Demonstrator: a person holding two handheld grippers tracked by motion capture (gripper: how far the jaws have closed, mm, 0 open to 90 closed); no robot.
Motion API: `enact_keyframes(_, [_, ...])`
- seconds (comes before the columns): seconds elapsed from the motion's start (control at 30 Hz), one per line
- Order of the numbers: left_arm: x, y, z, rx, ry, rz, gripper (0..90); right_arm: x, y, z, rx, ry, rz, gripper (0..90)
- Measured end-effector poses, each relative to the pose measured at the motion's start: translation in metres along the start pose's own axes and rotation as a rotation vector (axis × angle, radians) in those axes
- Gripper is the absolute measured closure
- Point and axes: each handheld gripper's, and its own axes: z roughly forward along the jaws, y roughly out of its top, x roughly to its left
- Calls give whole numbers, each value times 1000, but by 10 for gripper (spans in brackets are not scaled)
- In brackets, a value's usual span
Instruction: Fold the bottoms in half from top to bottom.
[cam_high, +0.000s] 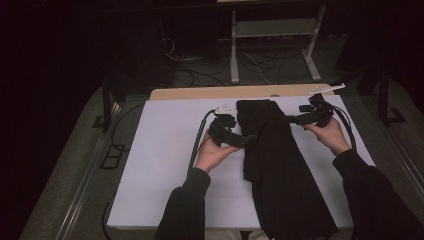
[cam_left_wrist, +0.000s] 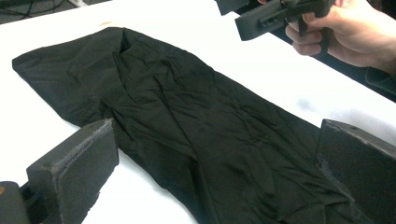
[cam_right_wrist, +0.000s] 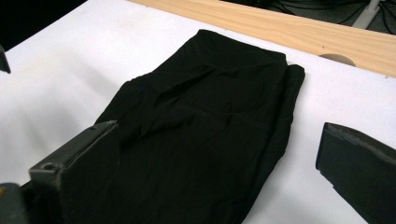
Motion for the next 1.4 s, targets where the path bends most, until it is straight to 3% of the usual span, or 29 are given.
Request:
enact_keyframes(0.27, [12, 7, 0, -15, 15, -14, 0, -2, 3, 0, 4, -6, -3, 1])
enact_keyframes(0.5, [29, 15, 4, 3, 39, -34, 0, -7, 11, 2, 10, -11, -2, 1])
enact_keyframes(0.67, [39, 17, 10, 9, 35, -57, 0, -9, 18, 2, 14, -16, -6, 1])
enact_keyframes(1.0, [59, 21, 21, -11, 72, -129, 0, -16, 32, 2, 11, -33, 1, 1])
enact_keyframes(1.1, [68, 19, 24, -59, 37, -187, 0, -18, 32, 4, 7, -33, 11, 1])
enact_keyframes(1.17, [75, 16, 27, -66, 36, -227, 0, -20, 31, 7, 14, -32, 20, 1])
enact_keyframes(1.3, [82, 10, 35, -43, 50, -236, 0, -27, 27, 17, 31, -47, 28, 1])
enact_keyframes(1.4, [85, 7, 41, -53, 38, -269, 0, -33, 24, 22, 30, -51, 54, 1])
